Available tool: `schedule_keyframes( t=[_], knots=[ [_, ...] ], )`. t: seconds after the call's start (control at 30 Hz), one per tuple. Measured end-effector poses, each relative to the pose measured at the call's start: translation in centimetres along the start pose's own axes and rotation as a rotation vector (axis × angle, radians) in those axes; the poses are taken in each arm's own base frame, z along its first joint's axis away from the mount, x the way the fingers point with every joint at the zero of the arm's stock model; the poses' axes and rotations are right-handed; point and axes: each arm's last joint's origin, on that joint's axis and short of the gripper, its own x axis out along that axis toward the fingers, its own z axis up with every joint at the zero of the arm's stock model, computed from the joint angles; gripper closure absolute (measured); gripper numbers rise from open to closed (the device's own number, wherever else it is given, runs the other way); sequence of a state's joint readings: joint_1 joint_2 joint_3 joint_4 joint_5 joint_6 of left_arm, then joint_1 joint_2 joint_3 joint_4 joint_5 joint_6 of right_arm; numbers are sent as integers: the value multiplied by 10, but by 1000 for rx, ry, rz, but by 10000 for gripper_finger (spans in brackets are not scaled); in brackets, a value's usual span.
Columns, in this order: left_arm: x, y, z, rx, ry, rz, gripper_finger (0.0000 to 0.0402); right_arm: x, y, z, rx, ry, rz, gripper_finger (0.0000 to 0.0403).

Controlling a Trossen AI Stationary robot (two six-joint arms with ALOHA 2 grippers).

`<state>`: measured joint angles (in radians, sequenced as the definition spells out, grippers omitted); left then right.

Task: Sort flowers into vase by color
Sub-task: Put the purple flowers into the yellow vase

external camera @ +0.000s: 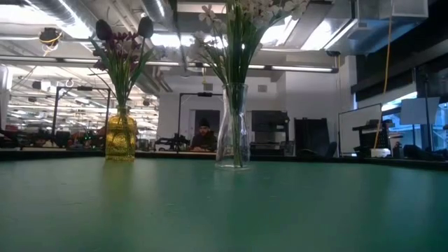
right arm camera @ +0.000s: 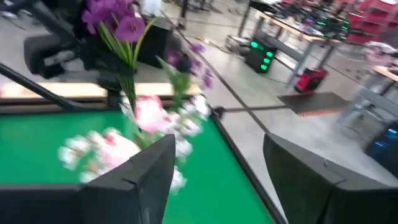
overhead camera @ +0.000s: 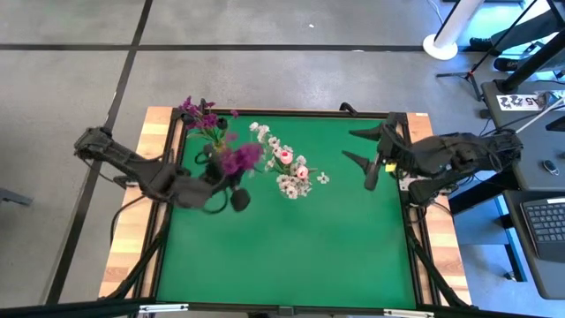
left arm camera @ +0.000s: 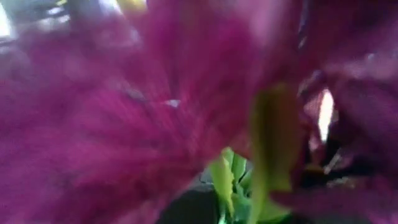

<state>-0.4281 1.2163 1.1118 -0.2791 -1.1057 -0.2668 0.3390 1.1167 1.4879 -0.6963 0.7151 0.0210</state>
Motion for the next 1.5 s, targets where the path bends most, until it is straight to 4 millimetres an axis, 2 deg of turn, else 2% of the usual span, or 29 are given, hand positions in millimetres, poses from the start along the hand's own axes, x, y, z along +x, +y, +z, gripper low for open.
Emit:
schedule_keyframes(
  t=[0.1,0.3,0.5,0.63,0.87,1.1,1.3,1.5],
  knots=[
    [10,12,-1,-1,31,50,399,4,-12,-13,-1,28,-50,167],
    [-2,49,13,-92,72,-75,399,13,-39,-36,13,87,-113,171],
    [-18,91,5,-127,178,20,399,37,-60,-55,61,66,-105,171],
    [-22,108,2,-132,159,162,399,54,-76,-65,78,22,-96,171],
    [-15,116,3,-50,112,338,399,80,-101,-88,107,-8,-130,171],
    [-2,127,2,-41,170,375,399,92,-124,-109,140,48,-140,171],
    [8,133,-3,-7,221,448,399,100,-133,-120,160,81,-97,171],
    [25,130,-12,13,289,481,399,109,-134,-121,159,69,-70,171]
  ],
)
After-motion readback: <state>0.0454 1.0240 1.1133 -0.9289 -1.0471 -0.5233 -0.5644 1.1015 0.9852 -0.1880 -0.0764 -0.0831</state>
